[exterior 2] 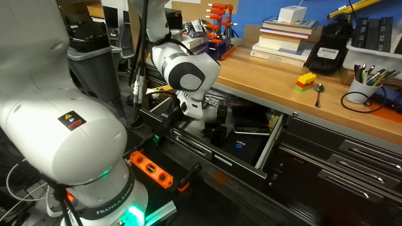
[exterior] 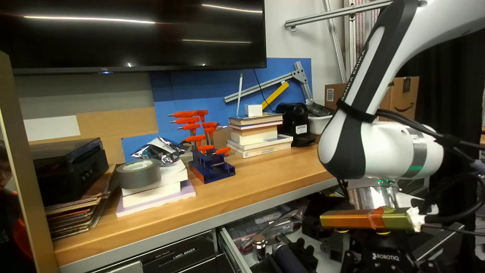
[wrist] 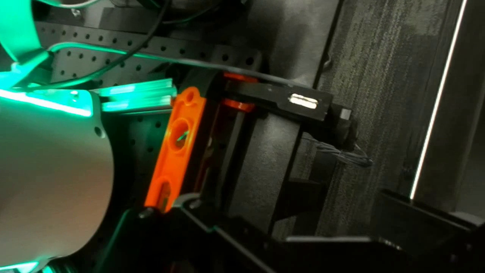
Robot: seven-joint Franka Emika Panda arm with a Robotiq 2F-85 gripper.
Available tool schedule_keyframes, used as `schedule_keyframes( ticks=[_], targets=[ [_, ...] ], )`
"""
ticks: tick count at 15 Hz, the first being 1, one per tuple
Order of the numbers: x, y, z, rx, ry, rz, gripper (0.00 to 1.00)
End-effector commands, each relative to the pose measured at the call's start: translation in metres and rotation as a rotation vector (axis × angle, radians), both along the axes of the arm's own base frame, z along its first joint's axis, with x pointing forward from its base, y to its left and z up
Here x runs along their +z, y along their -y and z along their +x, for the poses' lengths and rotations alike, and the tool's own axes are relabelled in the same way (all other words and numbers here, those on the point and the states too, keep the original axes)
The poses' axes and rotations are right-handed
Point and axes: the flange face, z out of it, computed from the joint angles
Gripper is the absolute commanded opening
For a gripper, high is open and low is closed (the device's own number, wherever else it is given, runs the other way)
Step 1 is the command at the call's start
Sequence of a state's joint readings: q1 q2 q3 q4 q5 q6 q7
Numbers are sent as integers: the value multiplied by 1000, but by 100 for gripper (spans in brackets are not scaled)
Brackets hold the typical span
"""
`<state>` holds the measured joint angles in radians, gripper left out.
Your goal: Put the three black objects in the open drawer then close the drawer
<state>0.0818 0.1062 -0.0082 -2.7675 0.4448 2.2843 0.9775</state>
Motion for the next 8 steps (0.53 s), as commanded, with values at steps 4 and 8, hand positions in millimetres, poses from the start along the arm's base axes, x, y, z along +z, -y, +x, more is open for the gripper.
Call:
schedule_keyframes(
  ticks=[4, 8],
  targets=[
    [-6, -3, 37, -57, 319, -108, 100],
    [-9, -3, 47, -70, 513, -164, 100]
  ],
)
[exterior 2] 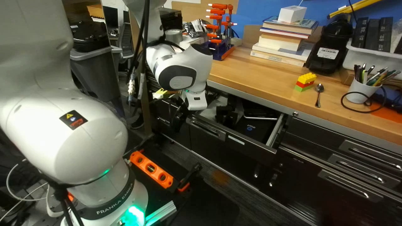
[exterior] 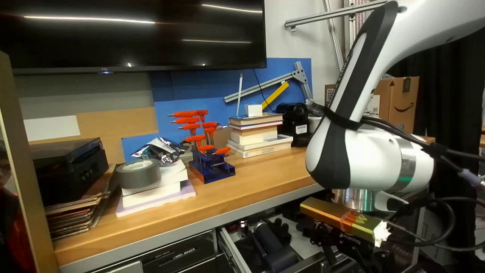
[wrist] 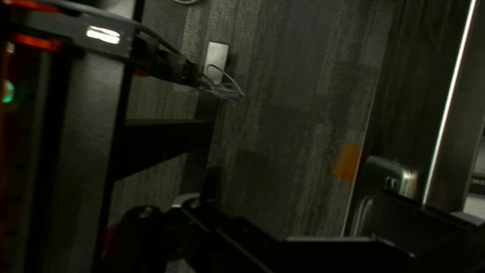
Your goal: Put the three black objects in the open drawer then close the drawer
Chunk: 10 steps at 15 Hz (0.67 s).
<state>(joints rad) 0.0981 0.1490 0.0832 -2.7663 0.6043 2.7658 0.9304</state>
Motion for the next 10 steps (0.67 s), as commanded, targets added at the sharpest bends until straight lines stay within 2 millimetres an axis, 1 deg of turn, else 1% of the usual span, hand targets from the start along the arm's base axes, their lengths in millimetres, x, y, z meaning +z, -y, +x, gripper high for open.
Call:
schedule_keyframes(
  ticks=[1, 5, 8, 10],
  targets=[
    [-12, 8, 1, -8, 144, -54, 100],
    [-20, 3, 39, 59, 241, -23, 100],
    [-29, 7, 66, 118, 288, 6, 100],
    [-34, 10, 88, 152, 328, 29, 100]
  ],
)
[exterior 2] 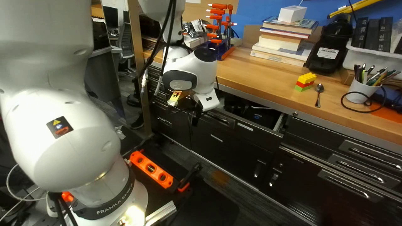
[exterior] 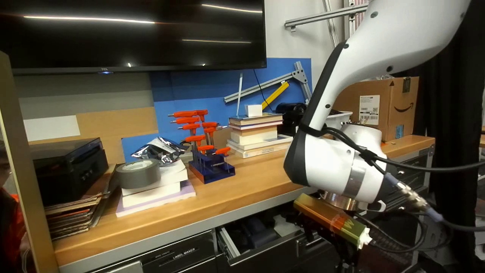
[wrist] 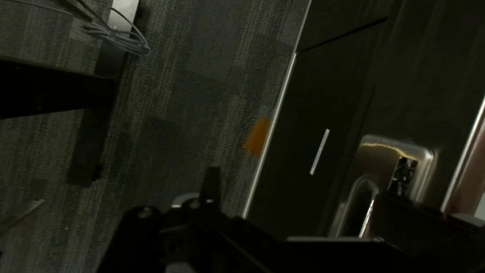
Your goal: Put the three black objects in the open drawer then close the drawer
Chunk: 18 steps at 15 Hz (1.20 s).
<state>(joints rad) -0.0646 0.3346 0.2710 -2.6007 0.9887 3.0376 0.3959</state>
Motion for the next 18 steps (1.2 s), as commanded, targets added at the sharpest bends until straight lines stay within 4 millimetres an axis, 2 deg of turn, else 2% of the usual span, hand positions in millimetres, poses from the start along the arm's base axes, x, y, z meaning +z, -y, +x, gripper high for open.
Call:
schedule_keyframes(
  ticks=[1, 5, 9, 14, 16, 18],
  targets=[
    [-20, -1, 46, 67, 70, 36, 100],
    [-30, -2, 82, 137, 138, 66, 100],
    [-38, -3, 106, 181, 188, 96, 100],
    [-51, -14, 104, 252, 182, 111, 100],
    [-45, -18, 88, 313, 134, 91, 100],
    [-26, -19, 70, 344, 104, 43, 100]
  ],
)
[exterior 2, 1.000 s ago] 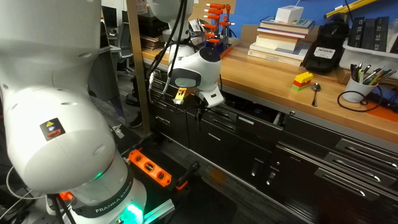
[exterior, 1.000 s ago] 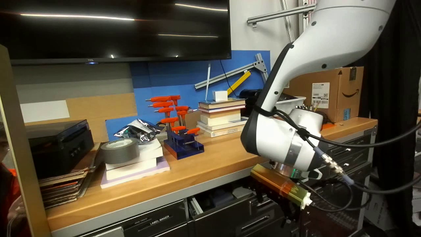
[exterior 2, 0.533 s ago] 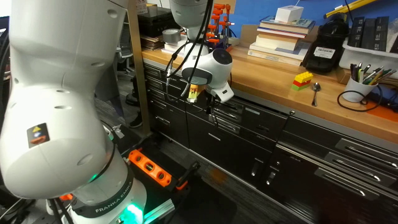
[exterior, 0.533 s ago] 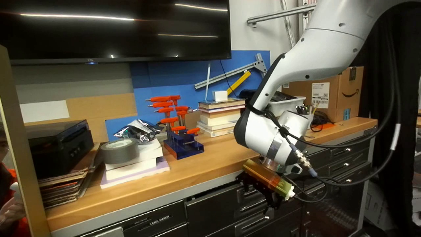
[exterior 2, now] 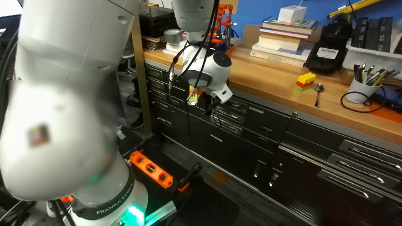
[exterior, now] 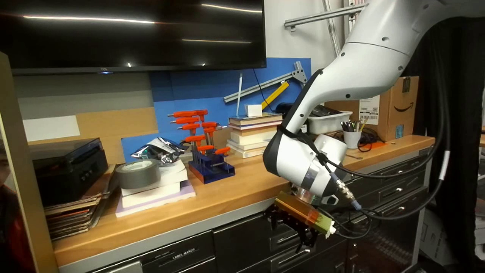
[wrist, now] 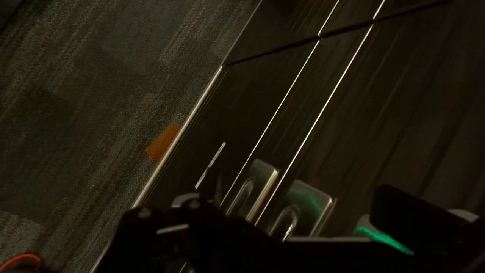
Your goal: Put the three black objects in the open drawer then close the drawer
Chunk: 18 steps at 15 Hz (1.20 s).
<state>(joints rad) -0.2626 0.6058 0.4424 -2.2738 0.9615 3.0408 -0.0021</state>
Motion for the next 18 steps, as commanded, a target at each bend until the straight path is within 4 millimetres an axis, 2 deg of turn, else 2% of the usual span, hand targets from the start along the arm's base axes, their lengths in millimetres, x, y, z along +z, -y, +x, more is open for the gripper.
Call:
schedule_keyframes(
  ticks=[1, 3, 5, 8, 10, 11, 13, 18],
  targets=[
    [14, -5, -38, 44, -87, -93, 100],
    [33, -7, -72, 100, -164, -139, 100],
    [45, -15, -93, 201, -244, -186, 100],
    [77, -27, -115, 369, -324, -266, 100],
    [103, -35, -120, 489, -359, -332, 100],
    [118, -38, -119, 544, -373, -374, 100],
    [162, -37, -123, 633, -378, -483, 100],
    [263, -52, -151, 760, -411, -524, 100]
  ],
)
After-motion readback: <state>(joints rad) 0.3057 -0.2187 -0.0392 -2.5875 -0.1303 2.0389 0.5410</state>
